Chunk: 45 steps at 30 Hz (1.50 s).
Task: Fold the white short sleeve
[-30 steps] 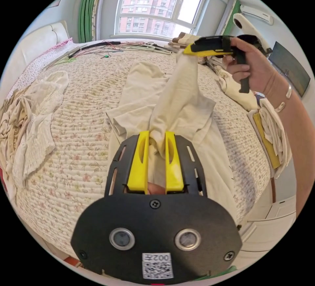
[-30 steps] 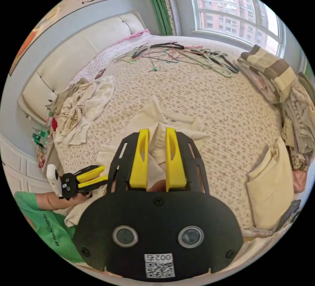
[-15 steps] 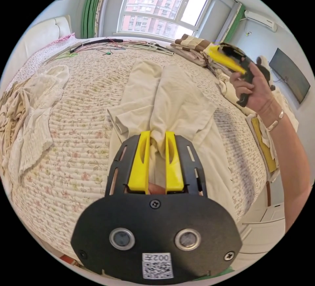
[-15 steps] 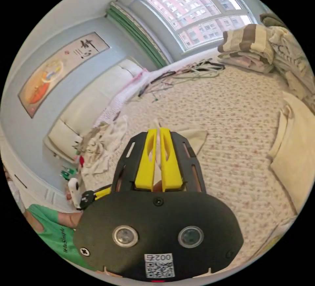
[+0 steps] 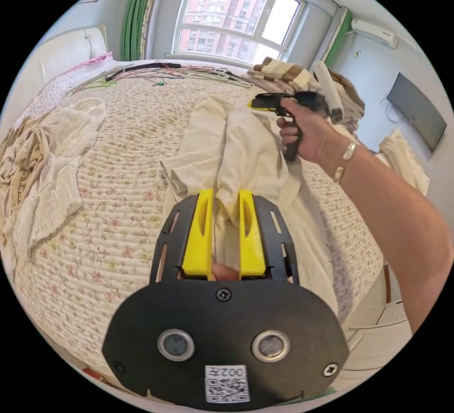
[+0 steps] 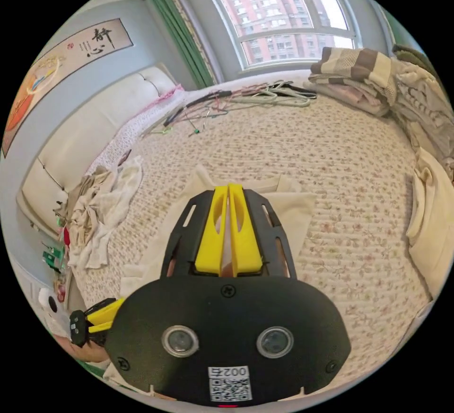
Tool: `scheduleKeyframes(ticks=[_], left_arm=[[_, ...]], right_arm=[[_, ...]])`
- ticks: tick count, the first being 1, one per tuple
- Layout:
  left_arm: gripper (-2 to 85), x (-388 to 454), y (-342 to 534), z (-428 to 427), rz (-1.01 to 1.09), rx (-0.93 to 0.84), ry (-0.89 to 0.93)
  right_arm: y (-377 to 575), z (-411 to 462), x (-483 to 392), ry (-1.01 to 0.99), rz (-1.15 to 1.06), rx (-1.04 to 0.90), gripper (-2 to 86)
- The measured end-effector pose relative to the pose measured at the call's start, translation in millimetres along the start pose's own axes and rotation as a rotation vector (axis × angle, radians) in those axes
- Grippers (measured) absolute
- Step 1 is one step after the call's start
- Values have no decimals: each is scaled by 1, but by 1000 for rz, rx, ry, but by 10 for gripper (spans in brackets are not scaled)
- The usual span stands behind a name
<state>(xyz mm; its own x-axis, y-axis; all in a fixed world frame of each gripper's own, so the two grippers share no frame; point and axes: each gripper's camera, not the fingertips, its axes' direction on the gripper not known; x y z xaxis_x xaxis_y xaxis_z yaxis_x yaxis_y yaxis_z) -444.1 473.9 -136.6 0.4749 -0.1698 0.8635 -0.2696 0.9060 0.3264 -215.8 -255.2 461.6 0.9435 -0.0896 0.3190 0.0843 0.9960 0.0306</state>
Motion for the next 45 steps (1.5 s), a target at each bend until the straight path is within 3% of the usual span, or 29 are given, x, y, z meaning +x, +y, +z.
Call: scheduleKeyframes(ticks=[3,9,14,24,30,33,37,42,45], left_arm=[[43,-27,6,-33,-70,66,62],[41,-66,45,-68,-95,-35,168],[41,-78,110,-97,-59,-112,93],[43,-108,177,-140,-122,-247,339],[63,-121,193,-145,-214,-287,580],[66,-115,195,-145,-188,-343,510],[60,-98,194,-136,-119,-408,279],[42,-94,190,-125,-148,-426,290],[39,-97,186,-123,-168,-427,290]], right_arm=[[28,-72,-22,113,-88,148,-7],[136,-168,-57,56,-96,-21,-7],[287,-214,-93,-10,-37,-147,-8],[462,-263,-160,-10,84,-164,-4],[523,-288,-207,-265,38,-76,51],[550,-297,-248,-317,-84,-79,101],[577,-305,-300,-269,-254,-103,145],[587,-308,-347,-297,-355,-131,172],[595,-303,-375,-184,-414,-157,176]])
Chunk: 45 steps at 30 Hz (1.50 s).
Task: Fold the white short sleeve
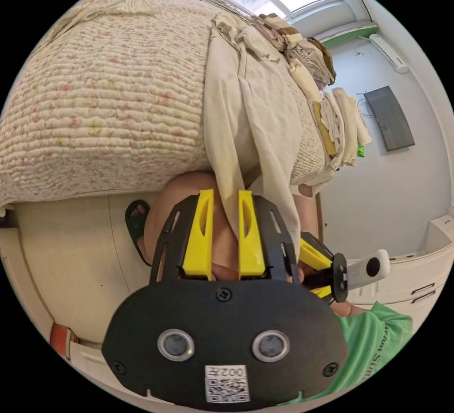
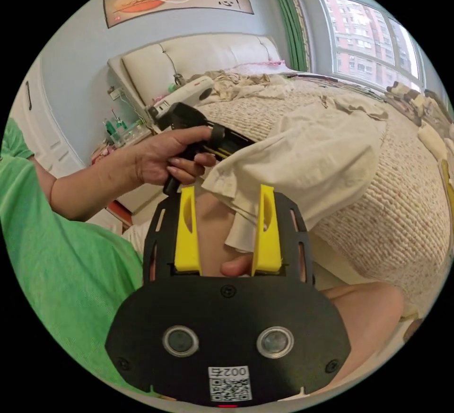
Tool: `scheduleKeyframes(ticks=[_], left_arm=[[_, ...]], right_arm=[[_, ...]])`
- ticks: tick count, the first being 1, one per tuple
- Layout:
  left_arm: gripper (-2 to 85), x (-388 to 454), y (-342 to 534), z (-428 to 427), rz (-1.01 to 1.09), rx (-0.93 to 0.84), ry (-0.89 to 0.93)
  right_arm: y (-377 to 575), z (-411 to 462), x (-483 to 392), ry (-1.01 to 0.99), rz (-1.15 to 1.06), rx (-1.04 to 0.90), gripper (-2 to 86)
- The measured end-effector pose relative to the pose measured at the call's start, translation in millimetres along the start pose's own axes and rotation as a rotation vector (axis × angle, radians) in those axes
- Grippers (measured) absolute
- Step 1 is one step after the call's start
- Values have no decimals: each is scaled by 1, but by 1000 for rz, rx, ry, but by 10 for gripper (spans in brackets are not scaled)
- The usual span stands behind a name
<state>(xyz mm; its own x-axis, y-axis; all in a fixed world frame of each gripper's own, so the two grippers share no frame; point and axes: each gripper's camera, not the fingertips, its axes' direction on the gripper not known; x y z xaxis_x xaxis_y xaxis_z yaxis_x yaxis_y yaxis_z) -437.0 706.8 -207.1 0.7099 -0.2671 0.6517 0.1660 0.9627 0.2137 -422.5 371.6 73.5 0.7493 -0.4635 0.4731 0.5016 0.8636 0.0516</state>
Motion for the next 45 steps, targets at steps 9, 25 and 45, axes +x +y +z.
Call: scheduleKeyframes(ticks=[9,25,45], left_arm=[[-9,-14,-8,-25,-52,-40,150],[-9,-95,-29,-108,-266,-68,417],[-7,-140,11,-87,-277,-6,430]], right_arm=[[3,-35,-30,140,108,68,-6],[-66,-207,-152,448,-185,218,-9],[-39,-56,-272,513,-371,-172,134]])
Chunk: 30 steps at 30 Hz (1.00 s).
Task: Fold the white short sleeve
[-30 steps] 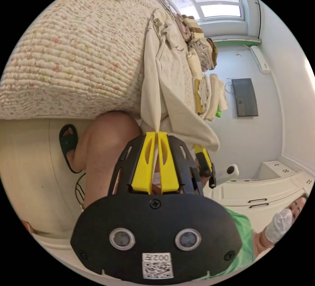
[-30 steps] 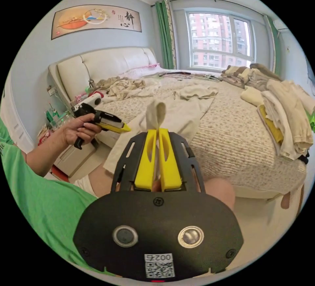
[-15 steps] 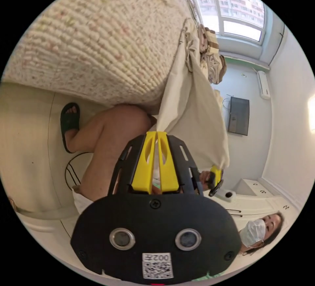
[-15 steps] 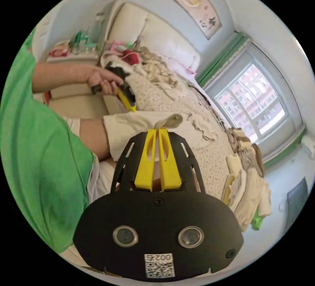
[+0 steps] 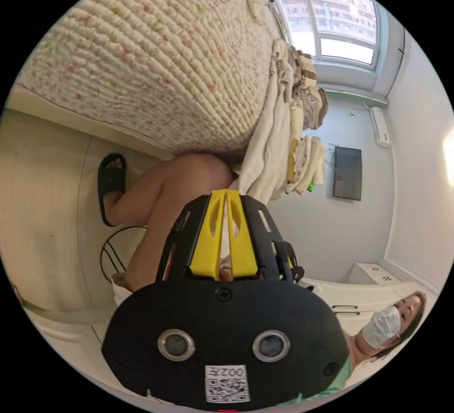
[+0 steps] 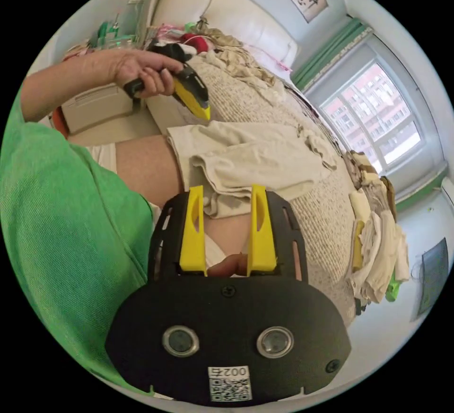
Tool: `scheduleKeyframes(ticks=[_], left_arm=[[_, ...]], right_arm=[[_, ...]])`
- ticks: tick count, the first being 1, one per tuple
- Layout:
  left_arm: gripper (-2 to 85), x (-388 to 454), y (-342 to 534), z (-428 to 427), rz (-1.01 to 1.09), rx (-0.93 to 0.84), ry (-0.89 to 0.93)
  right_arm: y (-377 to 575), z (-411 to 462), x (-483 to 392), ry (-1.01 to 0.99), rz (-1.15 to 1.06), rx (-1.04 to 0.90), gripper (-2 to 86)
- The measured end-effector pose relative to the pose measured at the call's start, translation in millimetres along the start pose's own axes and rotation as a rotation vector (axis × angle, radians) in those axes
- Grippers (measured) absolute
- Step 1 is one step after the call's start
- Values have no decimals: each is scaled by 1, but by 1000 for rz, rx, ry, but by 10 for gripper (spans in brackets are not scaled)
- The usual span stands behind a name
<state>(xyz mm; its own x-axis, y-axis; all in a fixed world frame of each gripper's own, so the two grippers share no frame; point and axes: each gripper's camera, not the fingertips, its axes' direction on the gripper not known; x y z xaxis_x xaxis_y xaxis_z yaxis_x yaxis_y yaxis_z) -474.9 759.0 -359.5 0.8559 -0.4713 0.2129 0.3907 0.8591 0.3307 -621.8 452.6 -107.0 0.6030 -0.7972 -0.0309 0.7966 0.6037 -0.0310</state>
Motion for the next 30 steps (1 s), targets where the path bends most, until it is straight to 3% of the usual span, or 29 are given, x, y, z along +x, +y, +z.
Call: scheduleKeyframes(ticks=[4,9,17,24,27,28,30], left_arm=[[16,15,21,-1,150,45,-44],[51,9,41,16,197,19,7],[38,2,71,41,191,12,-65],[-2,4,84,55,196,-2,-108],[-8,-3,89,62,174,-1,-79],[-9,-5,91,64,165,1,-66],[-8,-8,93,67,156,-8,-52]], right_arm=[[21,15,15,-68,120,-77,137],[21,20,23,-150,208,-41,133],[47,22,58,-239,371,-80,19],[80,-44,55,33,329,57,-8],[102,-15,43,15,265,-108,-9],[113,6,40,-14,252,-253,-9],[130,8,45,7,292,-271,-9]])
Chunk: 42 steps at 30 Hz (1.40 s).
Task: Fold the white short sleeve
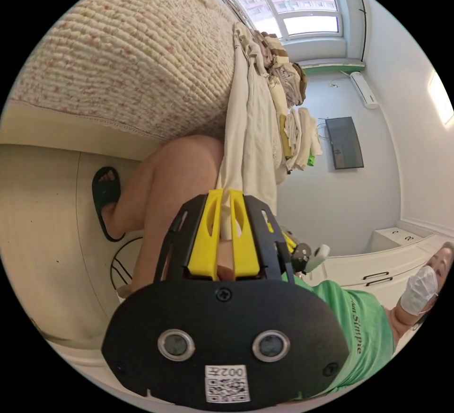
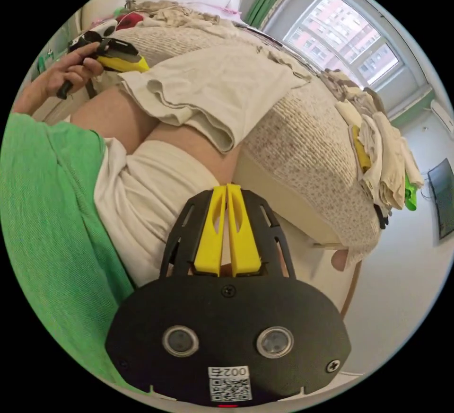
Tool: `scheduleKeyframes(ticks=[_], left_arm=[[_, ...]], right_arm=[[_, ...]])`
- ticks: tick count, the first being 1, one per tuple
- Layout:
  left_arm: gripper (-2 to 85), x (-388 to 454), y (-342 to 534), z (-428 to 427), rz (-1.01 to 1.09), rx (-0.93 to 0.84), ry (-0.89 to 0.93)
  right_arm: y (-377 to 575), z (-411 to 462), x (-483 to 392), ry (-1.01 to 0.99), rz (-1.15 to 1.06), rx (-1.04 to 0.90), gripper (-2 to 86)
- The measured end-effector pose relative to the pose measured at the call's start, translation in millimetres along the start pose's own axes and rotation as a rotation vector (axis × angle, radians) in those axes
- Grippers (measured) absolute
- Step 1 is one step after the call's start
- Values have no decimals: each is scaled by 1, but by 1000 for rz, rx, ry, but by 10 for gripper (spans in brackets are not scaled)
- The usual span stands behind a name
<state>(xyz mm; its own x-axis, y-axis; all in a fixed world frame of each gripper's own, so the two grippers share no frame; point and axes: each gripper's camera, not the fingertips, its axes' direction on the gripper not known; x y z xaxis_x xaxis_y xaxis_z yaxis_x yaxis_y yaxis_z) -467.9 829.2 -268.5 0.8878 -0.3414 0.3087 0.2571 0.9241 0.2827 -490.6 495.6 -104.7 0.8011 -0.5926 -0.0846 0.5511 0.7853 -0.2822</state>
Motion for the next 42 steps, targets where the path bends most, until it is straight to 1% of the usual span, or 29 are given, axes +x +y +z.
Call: scheduleKeyframes(ticks=[1,5,6,8,10,11,13,14,16,17,18,20,23,24,26,28,29,31,32,33,35,38,42], left_arm=[[-7,0,2,2,2,-4,-4],[0,9,10,6,22,-3,-44],[3,17,13,5,50,27,-65],[6,39,17,4,129,69,-71],[14,79,16,13,270,91,-72],[16,89,16,18,308,91,-85],[21,121,16,50,442,38,-186],[23,125,17,61,468,9,-229],[24,124,26,108,508,-105,-503],[22,118,28,120,492,-150,-596],[14,118,41,119,563,-76,-566],[6,115,47,115,543,-61,-570],[-1,105,50,96,483,-57,-509],[-1,100,53,84,466,-29,-504],[-6,92,58,64,446,46,-518],[-2,75,59,40,383,110,-478],[0,69,58,36,365,112,-442],[24,50,52,27,314,89,-282],[32,46,52,26,311,80,-260],[49,42,52,25,313,72,-241],[76,40,55,23,314,55,-231],[98,37,63,21,313,41,-234],[105,27,71,24,263,31,-193]], right_arm=[[6,-4,9,-25,20,0,-9],[4,-40,49,-135,171,242,-9],[-1,-42,53,-147,178,265,-9],[-29,-37,60,-176,175,317,-9],[-50,-24,65,-180,202,308,-9],[-61,-15,69,-203,231,302,-9],[-70,5,70,-259,232,255,-8],[-73,22,64,-307,189,172,-8],[-70,45,51,-366,130,49,-8],[-58,39,48,-335,108,109,-8],[-54,38,47,-319,88,110,-8],[-42,36,52,-330,49,106,-8],[-27,31,69,-366,42,109,-7],[-23,28,73,-351,51,132,-7],[-5,22,88,-253,88,235,-7],[4,26,98,-185,100,259,-4],[8,30,101,-159,88,259,-2],[13,37,102,-148,44,271,9],[16,41,101,-148,20,272,47],[17,43,101,-154,18,274,66],[18,48,106,-236,46,287,107],[17,59,117,-320,118,296,114],[9,80,121,-346,147,260,117]])
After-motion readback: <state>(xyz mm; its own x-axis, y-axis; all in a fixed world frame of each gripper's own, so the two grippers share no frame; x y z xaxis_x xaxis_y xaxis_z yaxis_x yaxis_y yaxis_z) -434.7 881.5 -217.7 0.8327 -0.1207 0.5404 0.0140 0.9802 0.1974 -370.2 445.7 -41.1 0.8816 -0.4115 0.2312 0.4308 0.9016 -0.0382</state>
